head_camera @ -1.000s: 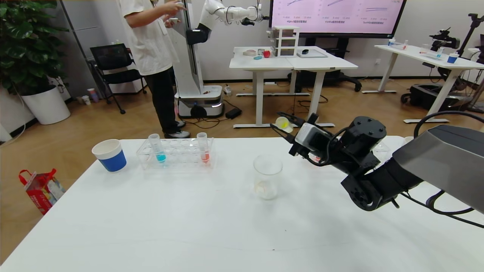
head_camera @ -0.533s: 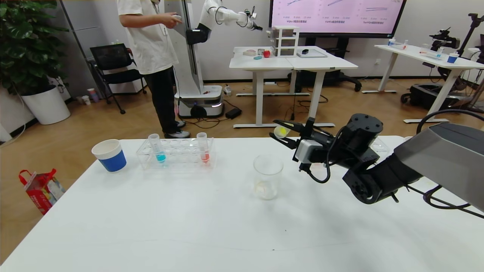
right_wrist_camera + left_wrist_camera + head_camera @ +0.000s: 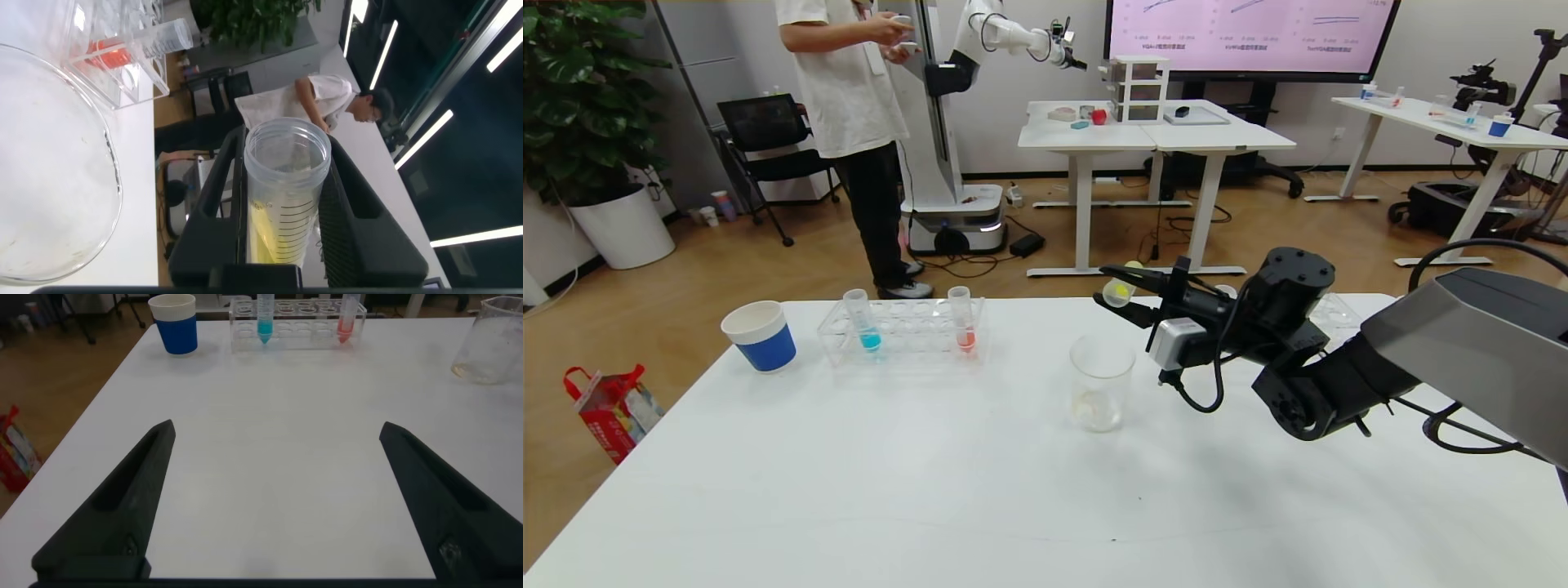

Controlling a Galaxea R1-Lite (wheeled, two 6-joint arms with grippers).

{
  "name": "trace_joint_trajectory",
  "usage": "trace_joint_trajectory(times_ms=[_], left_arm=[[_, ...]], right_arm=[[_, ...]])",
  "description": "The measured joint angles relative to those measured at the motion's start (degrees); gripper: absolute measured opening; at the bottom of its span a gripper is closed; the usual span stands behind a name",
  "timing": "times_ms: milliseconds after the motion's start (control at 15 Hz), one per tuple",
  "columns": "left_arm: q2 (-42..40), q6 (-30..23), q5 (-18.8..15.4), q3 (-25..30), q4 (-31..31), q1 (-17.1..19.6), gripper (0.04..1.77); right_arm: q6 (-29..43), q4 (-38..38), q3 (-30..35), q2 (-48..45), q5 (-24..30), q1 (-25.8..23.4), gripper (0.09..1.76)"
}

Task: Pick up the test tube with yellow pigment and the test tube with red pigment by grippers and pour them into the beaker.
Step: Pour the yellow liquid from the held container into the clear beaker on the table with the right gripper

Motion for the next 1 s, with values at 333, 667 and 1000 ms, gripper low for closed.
trace_joint_trajectory(times_ms=[333, 667, 1000], left_arm=[[0.00, 0.02, 0.00, 0.00, 0.00, 0.00, 1.74], [0.00, -0.02, -0.02, 0.00, 0.00, 0.00, 1.74], [0.00, 0.00, 0.00, 0.00, -0.02, 0.00, 1.74]], right_arm=[[-5.88, 0.17, 0.11, 0.55, 0.37, 0.41, 0.51], [-12.08, 0.00, 0.16, 1.18, 1.88, 0.37, 0.51], [-16.43, -0.09, 0.20, 2.12, 3.08, -0.35, 0.51]])
